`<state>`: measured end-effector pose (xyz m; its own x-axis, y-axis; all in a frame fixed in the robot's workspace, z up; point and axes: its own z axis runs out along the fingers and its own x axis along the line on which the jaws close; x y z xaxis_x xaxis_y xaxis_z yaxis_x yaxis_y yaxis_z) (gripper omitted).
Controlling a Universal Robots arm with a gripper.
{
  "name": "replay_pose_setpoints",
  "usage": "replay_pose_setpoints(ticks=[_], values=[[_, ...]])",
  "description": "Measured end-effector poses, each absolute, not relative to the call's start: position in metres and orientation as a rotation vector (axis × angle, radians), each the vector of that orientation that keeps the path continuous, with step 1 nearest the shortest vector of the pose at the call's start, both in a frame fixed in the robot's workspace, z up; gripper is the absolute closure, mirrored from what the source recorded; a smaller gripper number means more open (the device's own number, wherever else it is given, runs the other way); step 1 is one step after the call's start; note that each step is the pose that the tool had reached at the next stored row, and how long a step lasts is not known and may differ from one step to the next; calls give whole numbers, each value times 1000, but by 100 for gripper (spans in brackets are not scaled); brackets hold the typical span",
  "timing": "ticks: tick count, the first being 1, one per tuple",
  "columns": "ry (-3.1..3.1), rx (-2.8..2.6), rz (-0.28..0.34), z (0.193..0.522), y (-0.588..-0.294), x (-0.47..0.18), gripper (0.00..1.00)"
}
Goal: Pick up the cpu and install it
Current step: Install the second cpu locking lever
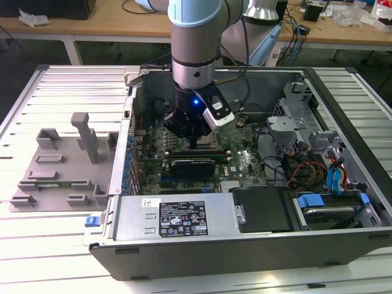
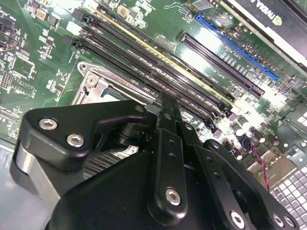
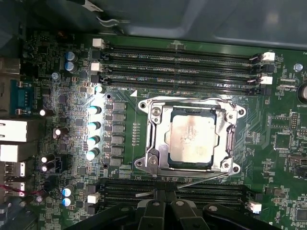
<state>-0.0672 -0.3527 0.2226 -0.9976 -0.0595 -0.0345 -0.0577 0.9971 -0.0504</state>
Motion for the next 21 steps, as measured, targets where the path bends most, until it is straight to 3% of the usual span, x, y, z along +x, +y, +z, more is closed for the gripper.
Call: replay_pose_setpoints(ticks=[21], values=[[3103,-91,-76,227,-353,-67,89]])
